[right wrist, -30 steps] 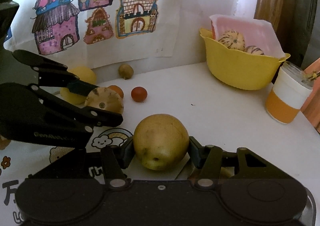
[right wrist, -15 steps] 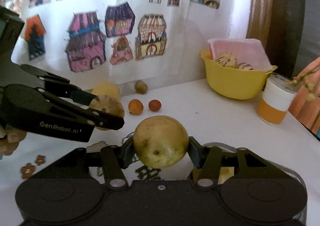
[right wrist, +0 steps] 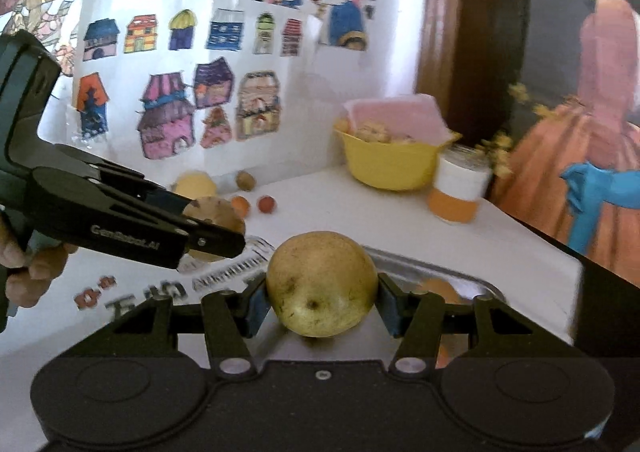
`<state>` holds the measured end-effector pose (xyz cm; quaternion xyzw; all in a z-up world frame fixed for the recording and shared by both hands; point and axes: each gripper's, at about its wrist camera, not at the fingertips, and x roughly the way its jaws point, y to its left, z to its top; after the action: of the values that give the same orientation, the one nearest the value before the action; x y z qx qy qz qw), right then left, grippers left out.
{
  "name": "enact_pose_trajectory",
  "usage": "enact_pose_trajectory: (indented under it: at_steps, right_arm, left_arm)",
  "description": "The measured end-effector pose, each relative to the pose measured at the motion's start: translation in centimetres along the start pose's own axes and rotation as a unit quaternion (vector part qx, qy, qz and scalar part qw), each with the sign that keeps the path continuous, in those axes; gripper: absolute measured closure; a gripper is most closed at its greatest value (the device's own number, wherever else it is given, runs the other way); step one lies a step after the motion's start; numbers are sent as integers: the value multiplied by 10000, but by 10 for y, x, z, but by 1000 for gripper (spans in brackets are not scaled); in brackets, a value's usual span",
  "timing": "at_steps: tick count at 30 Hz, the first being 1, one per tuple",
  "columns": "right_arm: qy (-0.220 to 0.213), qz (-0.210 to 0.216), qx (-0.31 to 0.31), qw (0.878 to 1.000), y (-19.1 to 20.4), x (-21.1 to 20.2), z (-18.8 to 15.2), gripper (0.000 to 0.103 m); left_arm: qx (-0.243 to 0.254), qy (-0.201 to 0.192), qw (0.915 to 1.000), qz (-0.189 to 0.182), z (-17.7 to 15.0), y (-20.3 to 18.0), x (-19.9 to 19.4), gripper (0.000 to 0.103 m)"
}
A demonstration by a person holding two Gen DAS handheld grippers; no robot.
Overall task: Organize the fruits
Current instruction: 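Lift the gourd with the left tool while the right tool carries the pear toward the tray, then lower the gourd onto the tray and open the left tool while the right tool releases the pear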
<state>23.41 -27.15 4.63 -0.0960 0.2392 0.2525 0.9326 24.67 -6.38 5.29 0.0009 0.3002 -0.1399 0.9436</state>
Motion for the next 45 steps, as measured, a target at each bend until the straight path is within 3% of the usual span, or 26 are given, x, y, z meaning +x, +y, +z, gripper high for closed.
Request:
enact_pose_trajectory:
  at_steps: [9,14,45]
  right_arm:
    - [211,-312,417,9984,-30,-16,-41,46]
    - [306,-321,638,9970,-41,-12,-56,46]
    - [434,-440,864,9943,-48,11,-65,46]
  left_arm:
    - [38,254,9991,-352,-13,-40,19,51]
    - [94,401,9985,-373,-22,-52,29,51]
    - [126,593,9980,-169,-28,-55,45,49]
